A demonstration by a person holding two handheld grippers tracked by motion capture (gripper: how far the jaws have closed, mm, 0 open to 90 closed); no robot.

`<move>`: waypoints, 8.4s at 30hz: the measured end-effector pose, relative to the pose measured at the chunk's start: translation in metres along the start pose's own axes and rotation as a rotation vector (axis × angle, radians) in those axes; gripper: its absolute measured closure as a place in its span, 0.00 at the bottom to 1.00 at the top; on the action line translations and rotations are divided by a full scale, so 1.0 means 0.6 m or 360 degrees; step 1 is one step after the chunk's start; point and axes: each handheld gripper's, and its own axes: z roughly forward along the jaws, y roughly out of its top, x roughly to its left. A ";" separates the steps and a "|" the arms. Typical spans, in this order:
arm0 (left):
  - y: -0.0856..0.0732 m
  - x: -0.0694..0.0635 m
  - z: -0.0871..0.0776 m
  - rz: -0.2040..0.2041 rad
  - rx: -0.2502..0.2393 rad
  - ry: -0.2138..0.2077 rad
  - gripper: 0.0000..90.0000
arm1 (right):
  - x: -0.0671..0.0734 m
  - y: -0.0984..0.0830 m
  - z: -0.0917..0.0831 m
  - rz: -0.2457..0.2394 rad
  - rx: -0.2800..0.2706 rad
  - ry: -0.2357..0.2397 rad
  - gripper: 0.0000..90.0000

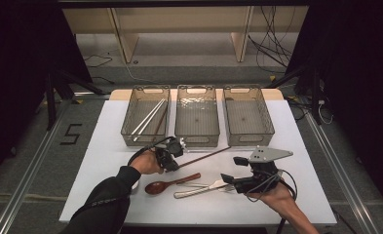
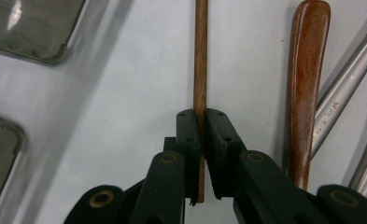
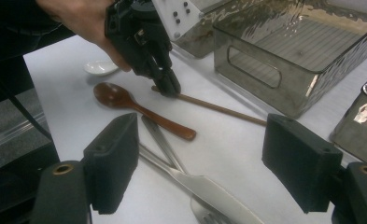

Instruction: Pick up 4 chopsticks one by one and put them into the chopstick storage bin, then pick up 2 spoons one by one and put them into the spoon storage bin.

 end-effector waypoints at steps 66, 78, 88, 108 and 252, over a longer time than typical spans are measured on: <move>-0.099 0.121 -0.185 -0.0560 -0.0667 0.0137 0.93 | 0.002 0.000 0.001 -0.0009 -0.0006 0.0022 0.31; -0.132 0.159 -0.203 -0.0724 -0.0775 0.0247 0.93 | 0.001 -0.001 0.002 -0.0008 -0.0007 0.0019 0.31; -0.142 0.188 -0.197 -0.0831 -0.0794 0.0317 0.93 | 0.001 -0.001 0.003 -0.0006 -0.0004 0.0019 0.31; -0.153 0.219 -0.171 -0.0935 -0.0796 0.0354 0.93 | 0.001 -0.001 0.006 -0.0006 -0.0001 0.0028 0.31; -0.168 0.056 -0.048 -0.0887 0.0049 0.0107 0.81 | -0.003 -0.007 -0.010 0.0029 -0.0049 -0.0015 0.30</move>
